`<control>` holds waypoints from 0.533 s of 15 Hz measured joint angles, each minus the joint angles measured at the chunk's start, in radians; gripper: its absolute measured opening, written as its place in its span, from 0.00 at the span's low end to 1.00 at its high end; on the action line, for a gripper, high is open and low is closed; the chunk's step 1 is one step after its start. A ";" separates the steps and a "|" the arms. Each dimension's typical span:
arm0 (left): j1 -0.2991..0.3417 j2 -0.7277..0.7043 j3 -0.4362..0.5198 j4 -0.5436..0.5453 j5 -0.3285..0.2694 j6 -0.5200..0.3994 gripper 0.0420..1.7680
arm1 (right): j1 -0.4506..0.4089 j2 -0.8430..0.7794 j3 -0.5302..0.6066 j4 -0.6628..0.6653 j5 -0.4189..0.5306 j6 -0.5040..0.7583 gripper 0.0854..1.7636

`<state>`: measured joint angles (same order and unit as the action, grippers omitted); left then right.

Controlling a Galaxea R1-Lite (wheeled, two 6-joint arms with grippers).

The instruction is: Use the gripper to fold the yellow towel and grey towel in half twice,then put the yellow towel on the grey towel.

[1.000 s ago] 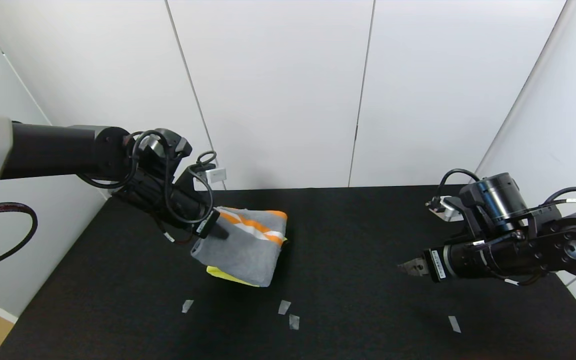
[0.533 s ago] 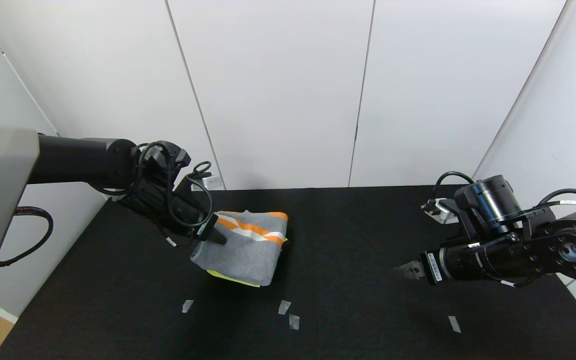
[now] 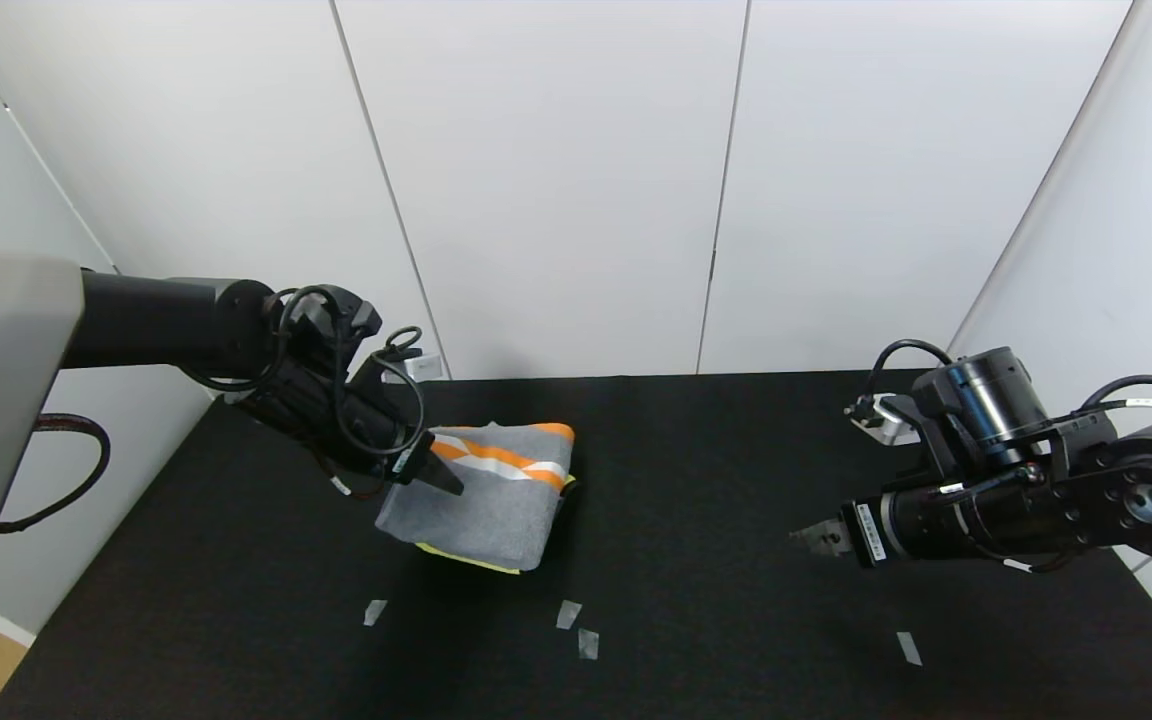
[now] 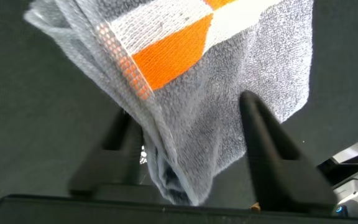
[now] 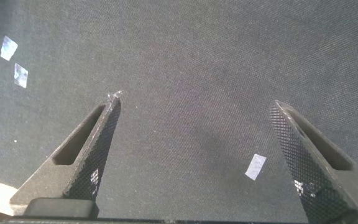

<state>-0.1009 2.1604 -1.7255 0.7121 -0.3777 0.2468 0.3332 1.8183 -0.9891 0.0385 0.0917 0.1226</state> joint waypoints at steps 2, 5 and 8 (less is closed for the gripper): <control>0.003 -0.023 0.005 0.003 0.056 0.006 0.68 | 0.000 -0.008 0.002 0.001 0.000 0.000 0.97; 0.003 -0.069 0.005 0.072 0.206 0.018 0.78 | 0.000 -0.024 0.011 0.001 -0.007 0.000 0.97; 0.001 -0.122 0.006 0.087 0.257 0.027 0.83 | 0.001 -0.046 0.030 -0.014 -0.034 0.001 0.97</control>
<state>-0.0996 2.0387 -1.7194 0.7991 -0.1209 0.2736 0.3338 1.7723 -0.9596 0.0247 0.0572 0.1240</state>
